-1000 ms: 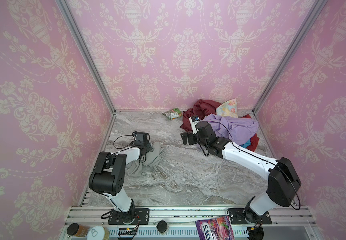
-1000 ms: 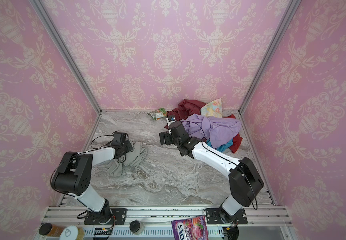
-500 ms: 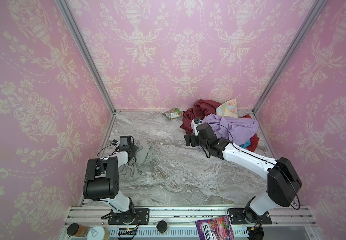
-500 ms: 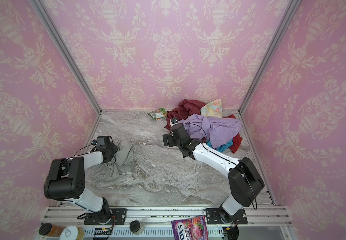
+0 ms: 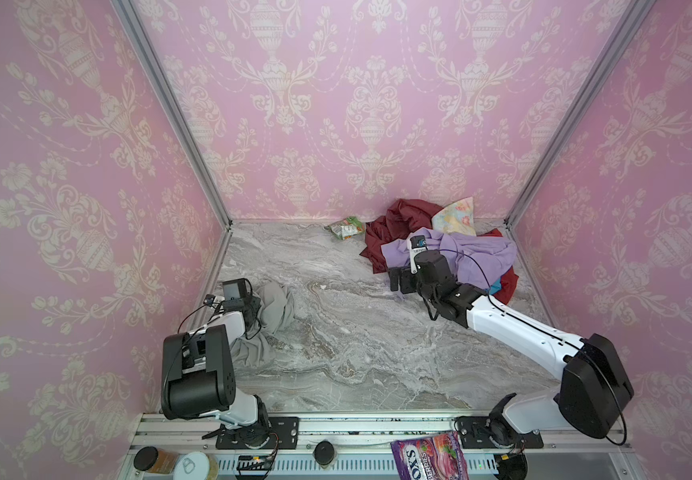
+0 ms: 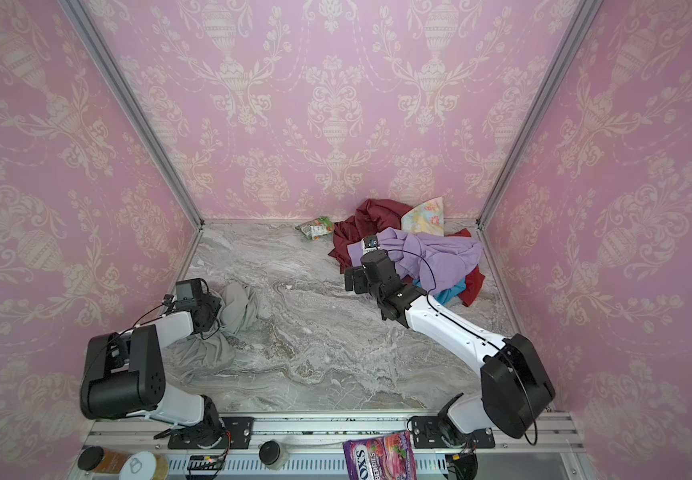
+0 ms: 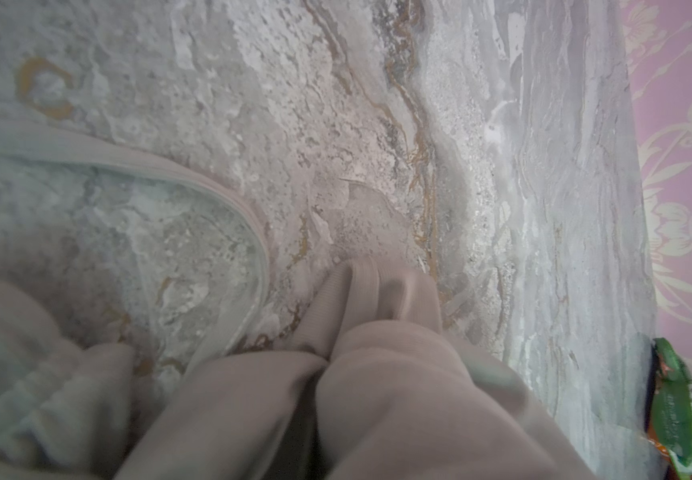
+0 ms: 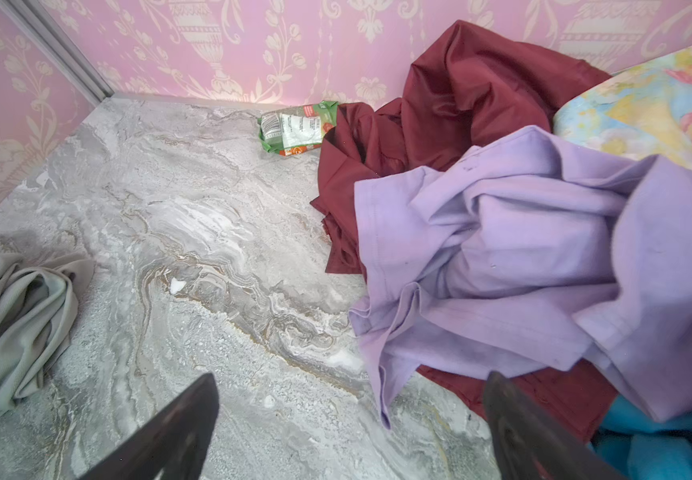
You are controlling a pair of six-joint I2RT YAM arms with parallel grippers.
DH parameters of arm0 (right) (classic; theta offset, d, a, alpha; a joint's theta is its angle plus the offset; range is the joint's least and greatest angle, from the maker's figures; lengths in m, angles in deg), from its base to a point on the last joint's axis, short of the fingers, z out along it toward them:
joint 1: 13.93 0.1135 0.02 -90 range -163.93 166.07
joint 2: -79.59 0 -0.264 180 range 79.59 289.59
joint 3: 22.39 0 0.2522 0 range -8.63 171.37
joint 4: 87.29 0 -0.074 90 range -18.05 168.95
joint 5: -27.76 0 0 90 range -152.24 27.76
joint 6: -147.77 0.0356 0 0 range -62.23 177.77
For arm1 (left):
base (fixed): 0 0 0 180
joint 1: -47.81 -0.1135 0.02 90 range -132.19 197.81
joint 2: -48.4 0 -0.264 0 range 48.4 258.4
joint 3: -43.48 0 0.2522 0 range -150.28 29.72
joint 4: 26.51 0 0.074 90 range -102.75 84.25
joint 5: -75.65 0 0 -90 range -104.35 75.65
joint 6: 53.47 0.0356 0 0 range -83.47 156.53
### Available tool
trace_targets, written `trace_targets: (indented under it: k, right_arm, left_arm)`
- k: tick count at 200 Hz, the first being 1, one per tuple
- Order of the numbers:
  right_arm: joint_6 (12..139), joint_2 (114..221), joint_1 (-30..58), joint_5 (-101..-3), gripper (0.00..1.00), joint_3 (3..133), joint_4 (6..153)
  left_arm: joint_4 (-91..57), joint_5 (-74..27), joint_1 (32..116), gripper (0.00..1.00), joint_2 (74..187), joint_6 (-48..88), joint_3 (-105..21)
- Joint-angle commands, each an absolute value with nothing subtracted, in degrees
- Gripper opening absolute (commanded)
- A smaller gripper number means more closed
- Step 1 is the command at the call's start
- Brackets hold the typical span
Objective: Pick out a specific cloth from the pile
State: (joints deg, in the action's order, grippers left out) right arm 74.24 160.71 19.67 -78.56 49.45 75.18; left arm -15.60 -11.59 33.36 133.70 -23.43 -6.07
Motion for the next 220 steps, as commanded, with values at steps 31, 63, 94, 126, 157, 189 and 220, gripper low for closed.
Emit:
trace_targets:
  k: [31,63,94,126,157,189,220]
  right_arm:
    - [69.7,153.1,16.1,-81.3,1.0,46.1,73.2]
    - [67.9,148.5,13.1,-80.5,1.0,43.2,72.6]
    - [64.9,142.9,11.5,-81.8,1.0,39.5,73.1]
    - [61.4,137.3,8.8,-84.0,1.0,32.5,77.4]
    - [61.6,133.9,4.9,-84.8,1.0,25.5,82.9]
    - [62.5,131.9,2.8,-85.5,1.0,20.8,85.1]
    - [61.9,131.9,-0.6,-86.6,1.0,16.3,91.4]
  left_arm:
    - [-4.7,-4.5,35.4,0.98,122.1,-12.4,-9.0]
    - [-6.7,-4.4,37.3,0.99,118.0,-4.3,-9.9]
    - [-11.2,-6.8,39.7,0.99,118.1,5.1,-10.1]
    - [-19.5,-9.7,44.9,0.99,118.7,14.6,-9.2]
    - [-17.1,-10.3,49.0,0.99,121.7,27.4,-14.2]
    - [-15.1,-11.0,49.2,0.99,121.2,36.2,-15.8]
    - [-22.8,-14.0,48.6,0.99,118.5,38.9,-9.8]
